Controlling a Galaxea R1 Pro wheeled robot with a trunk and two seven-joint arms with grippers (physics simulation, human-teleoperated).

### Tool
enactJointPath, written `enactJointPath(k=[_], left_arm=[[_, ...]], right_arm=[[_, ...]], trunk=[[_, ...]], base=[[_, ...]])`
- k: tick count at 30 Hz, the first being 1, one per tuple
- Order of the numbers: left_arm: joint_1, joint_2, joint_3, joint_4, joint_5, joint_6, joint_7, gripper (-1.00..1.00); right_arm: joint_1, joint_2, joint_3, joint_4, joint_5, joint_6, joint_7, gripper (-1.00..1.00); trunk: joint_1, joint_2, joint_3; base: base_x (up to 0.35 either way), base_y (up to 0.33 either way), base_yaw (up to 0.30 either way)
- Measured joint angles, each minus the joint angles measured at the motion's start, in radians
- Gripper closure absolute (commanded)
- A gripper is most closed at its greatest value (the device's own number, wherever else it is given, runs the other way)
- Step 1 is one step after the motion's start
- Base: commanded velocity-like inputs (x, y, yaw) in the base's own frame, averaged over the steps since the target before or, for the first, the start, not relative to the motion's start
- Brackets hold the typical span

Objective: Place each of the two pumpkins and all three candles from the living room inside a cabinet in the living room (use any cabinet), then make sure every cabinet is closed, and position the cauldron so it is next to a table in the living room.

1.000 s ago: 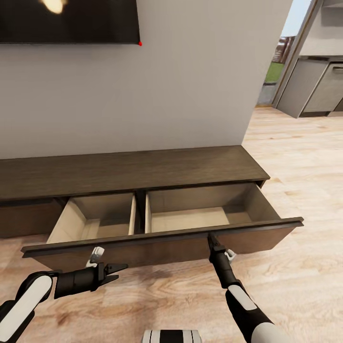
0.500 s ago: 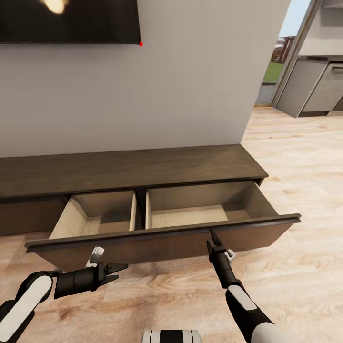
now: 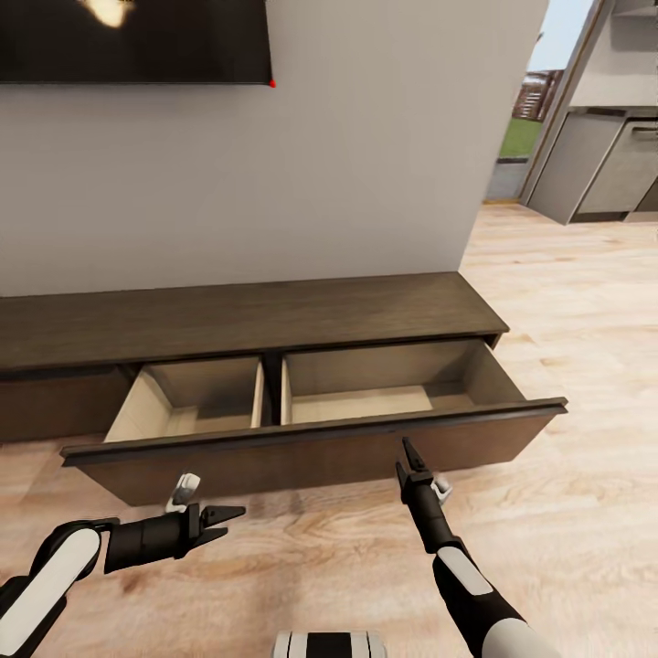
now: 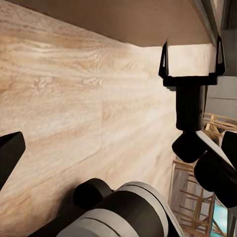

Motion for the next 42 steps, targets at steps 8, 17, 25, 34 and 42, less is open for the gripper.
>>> enactJointPath(k=[8,17,25,34,42], left_arm=[[0.000,-0.001,0.000,0.000,-0.001,0.000,0.001,-1.00],[0.000,0.000,0.001,-0.001,-0.001,0.000,0.000,-1.00],[0.000,0.003,0.011,0.001,0.001,0.000,0.001,-1.00],[0.000,0.005,0.007,0.006,0.002,0.001,0.004,-1.00],[-0.003,0.010,0.001,0.018,-0.008,0.001,0.056,-1.00]], right_arm=[[-0.001,-0.003,0.000,0.000,-0.004,0.009,-0.005,-1.00],[-0.001,-0.006,0.013,0.000,-0.005,0.082,-0.040,-1.00],[-0.001,-0.012,0.043,-0.005,-0.005,0.325,-0.228,-1.00],[0.001,-0.048,0.048,0.002,-0.002,0.430,-0.246,-1.00],[0.052,-0.156,0.087,0.020,0.145,0.450,-0.241,-1.00]], trunk=[[0.000,0.000,0.000],[0.000,0.000,0.000],[0.000,0.000,0.000],[-0.005,0.002,0.035],[-0.008,0.004,0.066]], base=[[-0.251,-0.008,0.000],[-0.155,-0.065,0.000],[-0.033,-0.008,0.000],[-0.001,0.000,0.000],[0.000,0.000,0.000]])
